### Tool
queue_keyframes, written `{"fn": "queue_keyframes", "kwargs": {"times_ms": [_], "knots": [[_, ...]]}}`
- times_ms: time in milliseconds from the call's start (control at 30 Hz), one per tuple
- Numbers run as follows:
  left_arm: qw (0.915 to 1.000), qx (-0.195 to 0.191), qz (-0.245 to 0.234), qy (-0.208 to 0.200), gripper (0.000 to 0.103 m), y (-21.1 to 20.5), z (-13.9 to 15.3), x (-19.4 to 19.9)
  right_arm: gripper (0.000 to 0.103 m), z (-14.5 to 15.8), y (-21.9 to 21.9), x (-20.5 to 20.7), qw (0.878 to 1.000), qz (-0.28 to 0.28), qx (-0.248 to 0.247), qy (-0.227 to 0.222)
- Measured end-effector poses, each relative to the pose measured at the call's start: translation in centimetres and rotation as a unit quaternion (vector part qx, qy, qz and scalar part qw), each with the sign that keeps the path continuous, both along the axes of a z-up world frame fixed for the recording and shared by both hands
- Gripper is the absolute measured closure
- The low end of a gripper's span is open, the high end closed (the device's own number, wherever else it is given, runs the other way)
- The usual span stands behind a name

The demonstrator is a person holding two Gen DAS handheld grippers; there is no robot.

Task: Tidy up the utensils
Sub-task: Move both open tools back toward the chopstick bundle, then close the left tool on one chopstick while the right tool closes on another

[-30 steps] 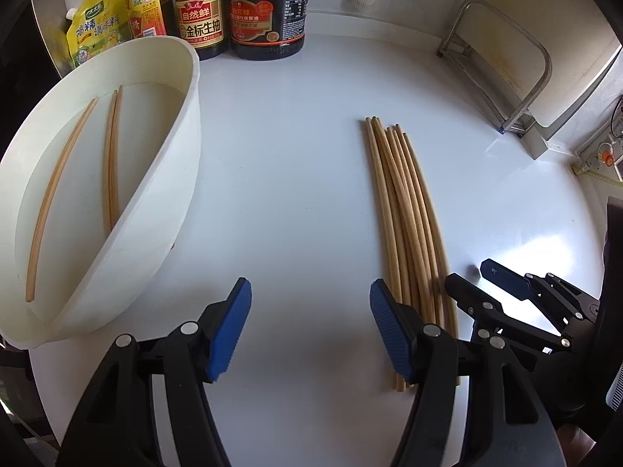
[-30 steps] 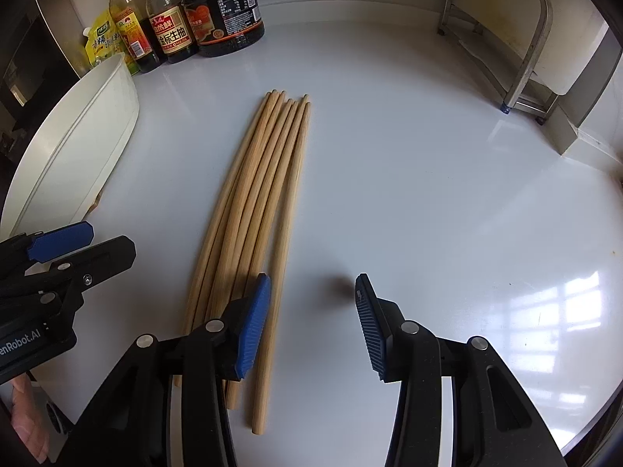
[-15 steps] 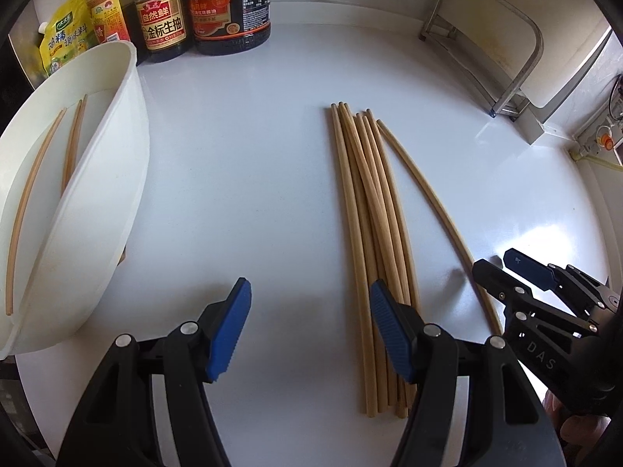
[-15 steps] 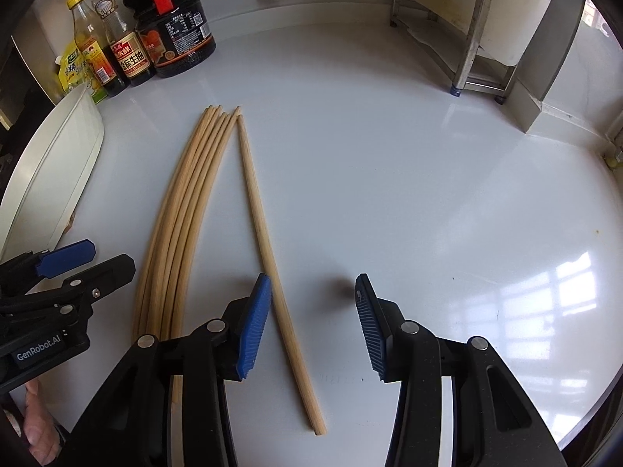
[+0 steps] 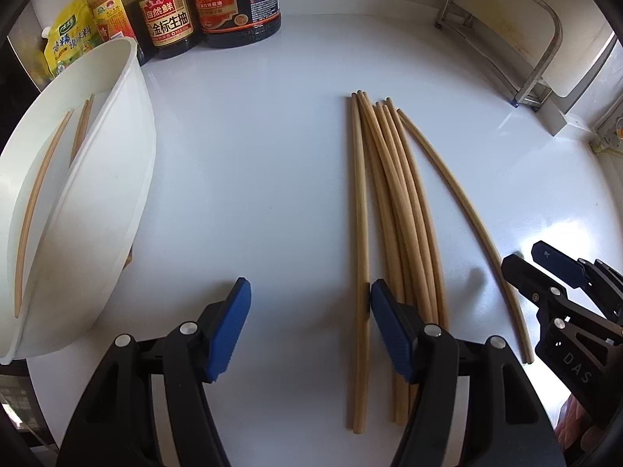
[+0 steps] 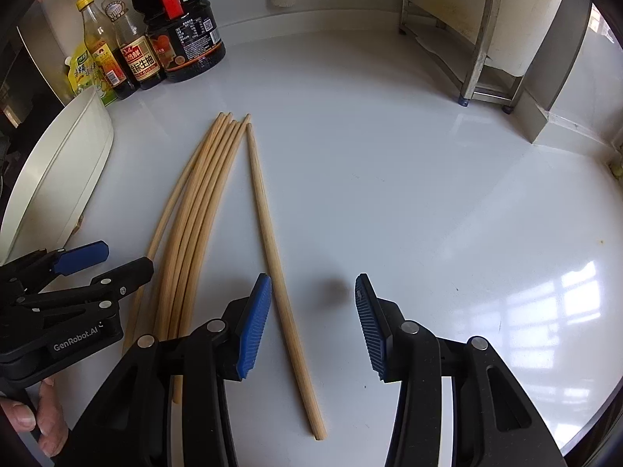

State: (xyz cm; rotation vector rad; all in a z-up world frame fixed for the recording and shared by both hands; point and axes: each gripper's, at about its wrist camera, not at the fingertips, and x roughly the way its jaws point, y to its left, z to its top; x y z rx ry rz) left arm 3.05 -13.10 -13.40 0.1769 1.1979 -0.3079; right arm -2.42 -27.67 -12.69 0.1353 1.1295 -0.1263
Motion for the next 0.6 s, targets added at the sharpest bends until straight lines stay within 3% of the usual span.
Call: {"fn": "queue_keyframes", "kwargs": {"times_ms": [267, 400, 600], "knots": [[0.9999, 0.004, 0.009, -0.002, 0.039, 0.1, -0.1, 1.0, 0.06, -0.2, 0.8, 0.8, 0.999, 0.024, -0.026, 0.006], [0.9999, 0.001, 0.013, 0.002, 0.028, 0.0, -0.3, 1.6, 0.06, -0.7, 1.0, 1.1, 0.998, 0.033, -0.048, 0.01], [0.9999, 0.002, 0.015, -0.004, 0.03, -0.3, -0.3, 2.2, 0.06, -0.9, 1.1, 1.4, 0.998, 0.041, -0.048, 0.001]]}}
